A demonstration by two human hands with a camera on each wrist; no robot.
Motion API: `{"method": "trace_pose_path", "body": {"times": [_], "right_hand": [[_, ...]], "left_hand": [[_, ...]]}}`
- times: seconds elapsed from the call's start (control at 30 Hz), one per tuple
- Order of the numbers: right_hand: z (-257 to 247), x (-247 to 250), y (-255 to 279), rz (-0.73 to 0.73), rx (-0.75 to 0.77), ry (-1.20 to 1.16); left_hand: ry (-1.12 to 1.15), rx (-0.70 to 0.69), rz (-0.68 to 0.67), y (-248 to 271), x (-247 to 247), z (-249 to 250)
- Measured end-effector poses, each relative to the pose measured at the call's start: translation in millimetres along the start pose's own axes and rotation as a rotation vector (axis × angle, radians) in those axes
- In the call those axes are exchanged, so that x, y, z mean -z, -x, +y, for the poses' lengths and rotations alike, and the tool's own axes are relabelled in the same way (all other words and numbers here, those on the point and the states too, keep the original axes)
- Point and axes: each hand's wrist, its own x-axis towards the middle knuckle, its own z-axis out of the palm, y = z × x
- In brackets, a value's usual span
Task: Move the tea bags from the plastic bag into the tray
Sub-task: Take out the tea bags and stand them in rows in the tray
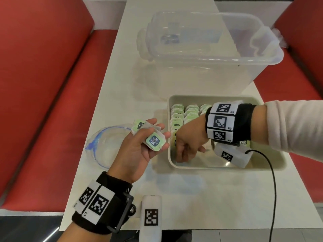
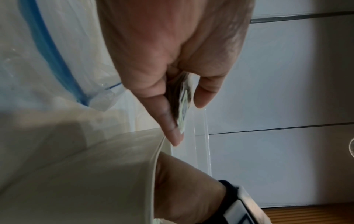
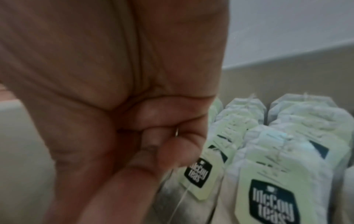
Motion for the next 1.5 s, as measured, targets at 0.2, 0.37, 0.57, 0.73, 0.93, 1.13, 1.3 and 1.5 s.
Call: {"method": "trace_pose_path", "body": {"times": [0.2, 0.37, 0.57, 0.73, 0.93, 1.13, 1.3, 1.5], "right_hand": [[3, 3, -14, -0.030, -0.051, -0.014], [-6, 10, 15, 0.109, -0.044, -0.093], [-27, 7, 53, 0.665, 0.080, -0.468], [-37, -3, 54, 0.865, 0.109, -0.604], [-32, 6, 81, 0.977, 0.142, -0.692], [-43, 23, 113, 1.072, -0.043, 0.020], [-48, 31, 119, 1.056, -0.124, 0.203], [-42, 34, 118, 1.091, -0.107, 0.046]], "left_hand": [[0.057, 0.045, -0.032, 2, 1, 0], [0.113, -0.008, -0.017, 2, 0, 3], [0.145, -0.190, 0.007, -2, -13, 4], [0.100, -0.258, -0.056, -4, -23, 0], [0.015, -0.258, -0.109, -4, -21, -2], [-0.257, -0.293, -0.012, -7, -9, 3], [-0.460, -0.367, -0.137, -5, -16, 7], [-0.714, -0.468, -0.285, -5, -29, 7]]}}
